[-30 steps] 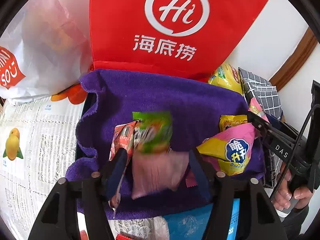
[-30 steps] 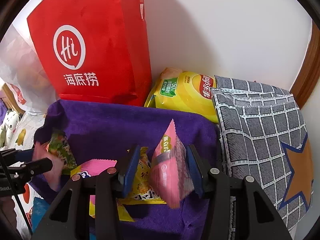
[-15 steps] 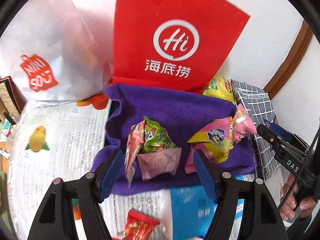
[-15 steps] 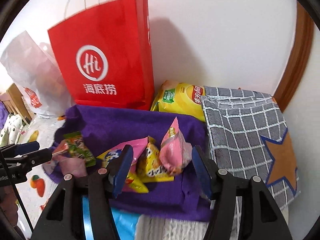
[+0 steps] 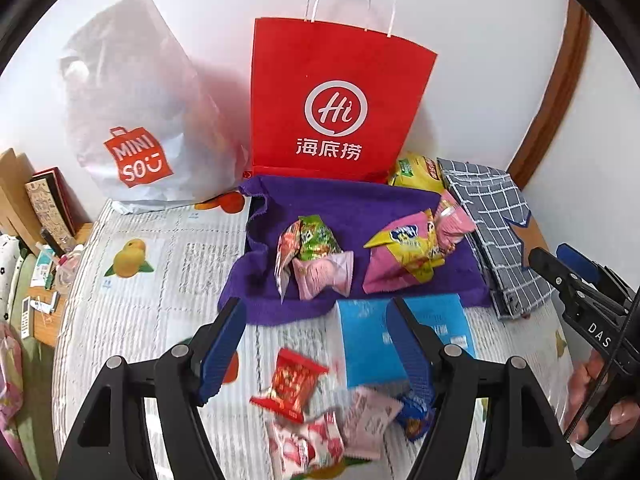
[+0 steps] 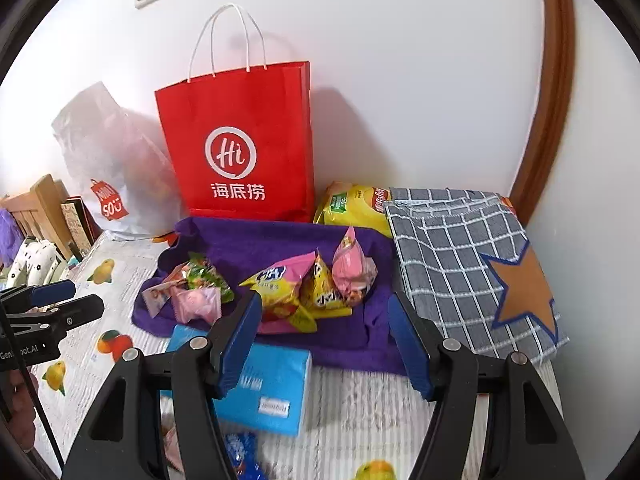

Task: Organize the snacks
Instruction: 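Grasp the blue cookie packet on the sheet with the right gripper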

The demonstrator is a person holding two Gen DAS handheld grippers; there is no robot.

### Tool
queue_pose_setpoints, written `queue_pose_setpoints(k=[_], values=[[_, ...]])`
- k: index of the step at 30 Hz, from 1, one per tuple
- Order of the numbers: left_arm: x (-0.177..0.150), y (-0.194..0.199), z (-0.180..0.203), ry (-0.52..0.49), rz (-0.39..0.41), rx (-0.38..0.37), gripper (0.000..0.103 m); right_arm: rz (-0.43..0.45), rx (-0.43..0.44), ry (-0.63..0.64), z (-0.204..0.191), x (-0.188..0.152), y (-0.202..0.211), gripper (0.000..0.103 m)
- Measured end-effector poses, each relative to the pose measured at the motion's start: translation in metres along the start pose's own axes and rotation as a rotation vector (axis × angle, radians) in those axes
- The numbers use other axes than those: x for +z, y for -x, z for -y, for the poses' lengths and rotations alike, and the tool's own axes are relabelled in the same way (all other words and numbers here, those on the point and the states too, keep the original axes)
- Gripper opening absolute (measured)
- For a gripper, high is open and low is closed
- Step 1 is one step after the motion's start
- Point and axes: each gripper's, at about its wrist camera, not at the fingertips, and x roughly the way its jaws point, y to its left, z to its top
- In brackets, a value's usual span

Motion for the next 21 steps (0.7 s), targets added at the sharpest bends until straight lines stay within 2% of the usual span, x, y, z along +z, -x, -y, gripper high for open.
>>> queue_pose_setpoints(k=[12,21], values=[[-0.038,0.041,-0.006,-0.004,0.028,0.039,0.071,-0.039,0.054,-0.013,-0.013,-0.049,0.040,0.065],[-0.074,0.036,-0.035,0.058,-0.007,0.065,0.071,-0.110,0.097,0.014,-0.033,-0.099,0.023,0.065]])
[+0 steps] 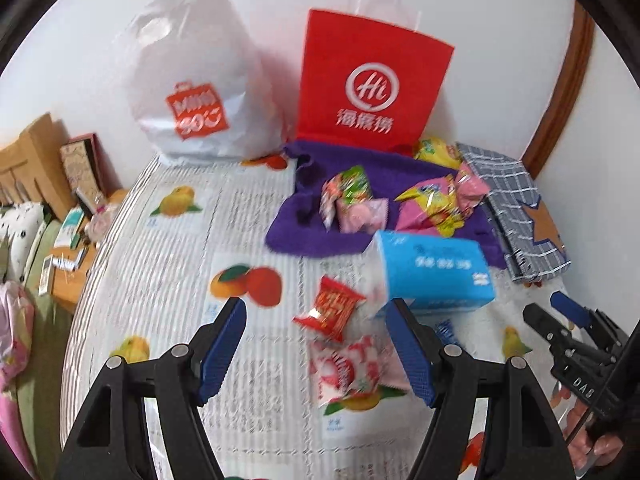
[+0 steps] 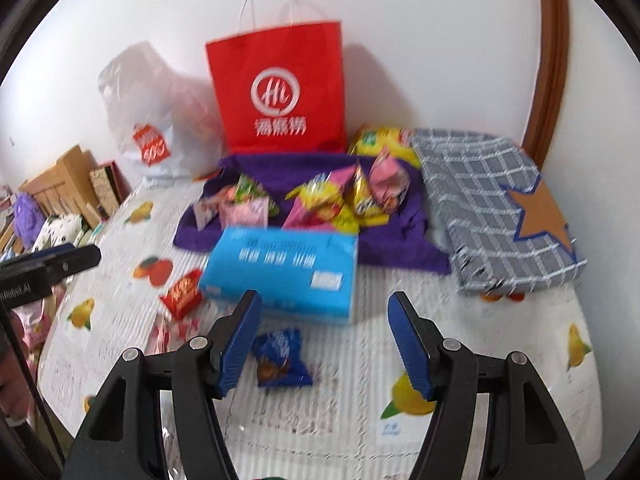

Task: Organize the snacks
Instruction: 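Grasp the blue cookie packet on the sheet with the right gripper, then grasp the red candy packet with the left gripper while the right holds the blue packet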

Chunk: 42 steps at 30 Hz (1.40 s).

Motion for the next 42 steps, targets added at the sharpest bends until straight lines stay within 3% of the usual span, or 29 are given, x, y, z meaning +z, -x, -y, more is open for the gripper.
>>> queue_pose_setpoints(k=[9,20,26,34,42], values=[[-0.024,-0.024,-0.020,0.007,-0.063,0.034,0.071,-0.095,0.047,0.040,-0.024,-0.030,-0.048,0.064],[-0.017,-0.021,-0.031,0.028,-0.043,0.053,0.071,-0.156,0.075,0.139,-0.043,-0.039,-0.084,0.064],[-0.021,-0.020,-0.033,0.026,-0.046,0.062,0.071,-0.181,0.034,0.166,-0.048,-0.046,-0.100,0.044],[-0.025,-0.025,-0.029,0.020,-0.059,0.054,0.071,-0.145,0.055,0.118,-0.034,-0.047,-0.084,0.040],[-0.027,-0.031,-0.016,0.003,-0.070,0.027,0.071,-0.103,0.012,0.072,-0.006,-0.044,-0.060,0.040]])
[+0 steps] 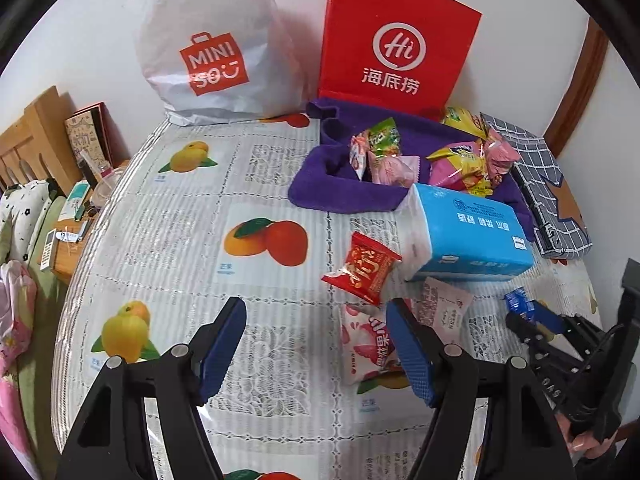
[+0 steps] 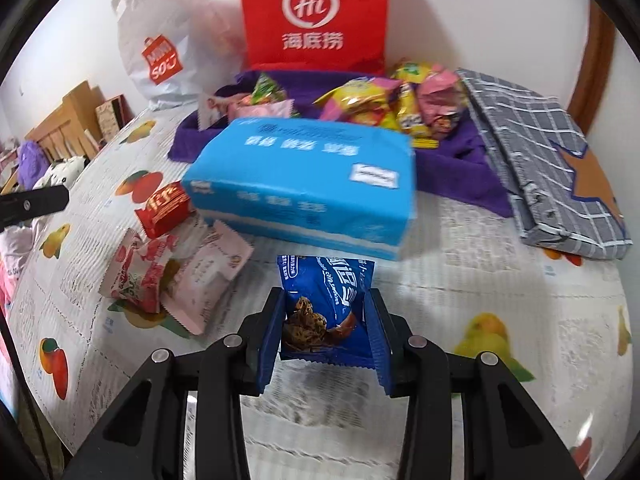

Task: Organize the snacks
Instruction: 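Grasp the red candy packet with the left gripper while the right holds the blue packet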

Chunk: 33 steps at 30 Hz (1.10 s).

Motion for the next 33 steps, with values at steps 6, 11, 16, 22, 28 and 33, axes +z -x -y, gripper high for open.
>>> queue_pose_setpoints(k=[6,11,16,22,28,33], values=[[-0.005,-0.010,0.001,-0.002,-0.025,-0.007,0.071,0.020,-0.031,-0.050,0.023,-0.001,0.013,0.040],[-0.009,-0.019,0.000,0.004,-0.049,-0.013,0.071,0.031,-0.054,-0.086,0.040,-0.003,0.018,0.040],[-0.006,-0.032,0.004,-0.001,-0.061,-0.029,0.071,0.026,-0.061,-0.104,0.047,-0.007,0.016,0.040],[0.006,-0.053,0.017,-0.031,-0.078,-0.042,0.071,0.013,-0.061,-0.111,0.054,-0.009,0.011,0.040],[0.019,-0.080,0.031,-0.089,-0.111,-0.038,0.071,-0.011,-0.059,-0.129,0.063,-0.006,-0.004,0.040],[0.028,-0.100,0.038,-0.122,-0.128,-0.045,0.069,-0.028,-0.056,-0.118,0.066,-0.003,-0.016,0.040]])
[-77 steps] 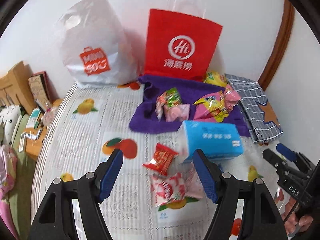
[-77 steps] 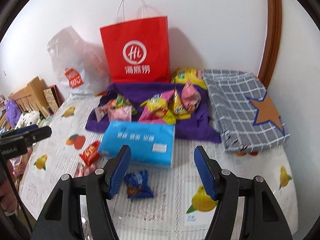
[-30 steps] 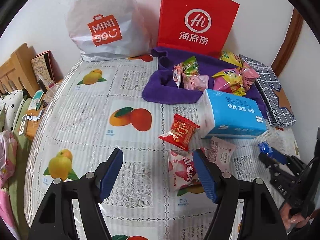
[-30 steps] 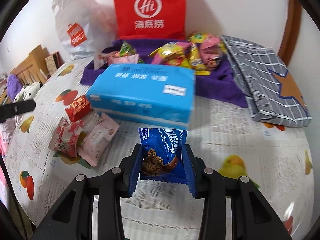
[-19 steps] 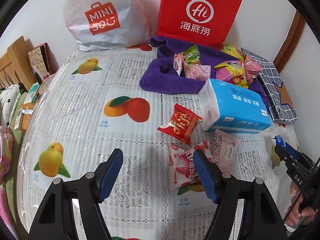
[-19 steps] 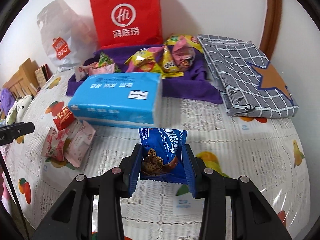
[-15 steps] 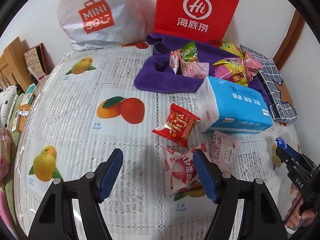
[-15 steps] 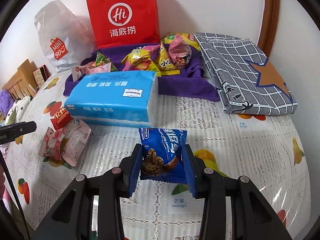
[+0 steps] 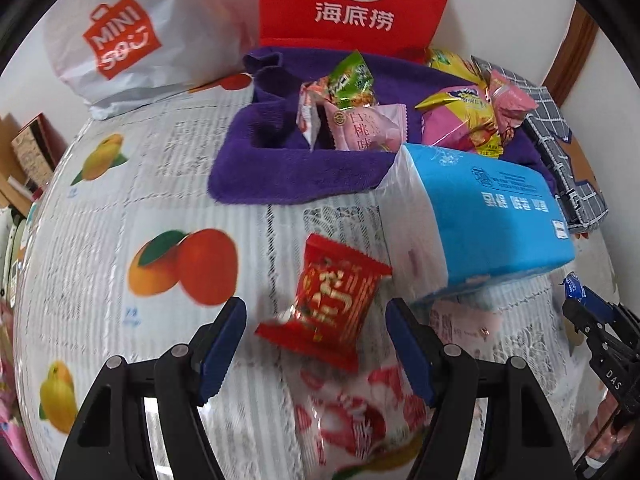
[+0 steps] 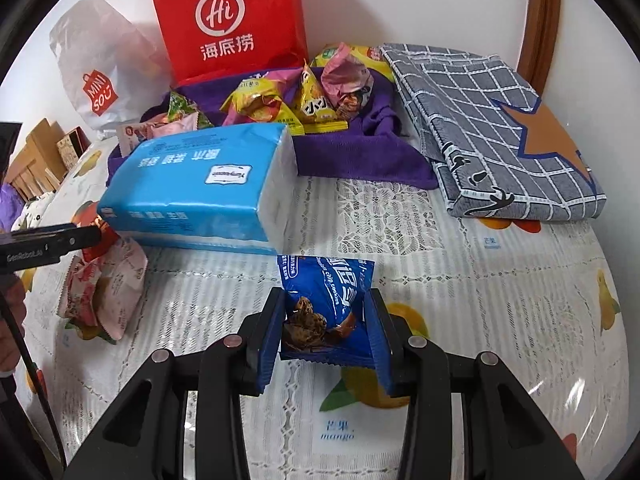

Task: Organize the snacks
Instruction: 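Grasp the red candy packet with the left gripper while the right holds the blue packet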

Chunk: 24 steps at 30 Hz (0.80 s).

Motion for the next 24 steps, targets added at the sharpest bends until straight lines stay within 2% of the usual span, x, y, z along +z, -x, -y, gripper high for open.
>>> queue_pose_setpoints(k=[4,6,8,12,24], values=[[0.004,-0.013,0.005,-0.023,-0.012,0.014,0.068,-0.011,0.002,-0.002,0.003,0.005,-0.006,0.040],[0.005,-0.017,0.006,-0.030,-0.017,0.030,0.058,-0.015,-0.003,0.001,0.005,0.008,-0.008,0.040],[0.005,-0.015,0.007,-0.045,-0.005,0.050,0.039,-0.015,-0.004,0.004,0.005,0.011,-0.009,0.040],[0.004,-0.007,0.000,-0.029,-0.007,0.019,0.038,-0.009,0.009,-0.008,0.004,0.015,-0.007,0.040],[-0.009,0.043,-0.015,0.057,0.043,0.005,0.038,0.059,0.025,-0.005,-0.012,0.018,0.031,0.040]])
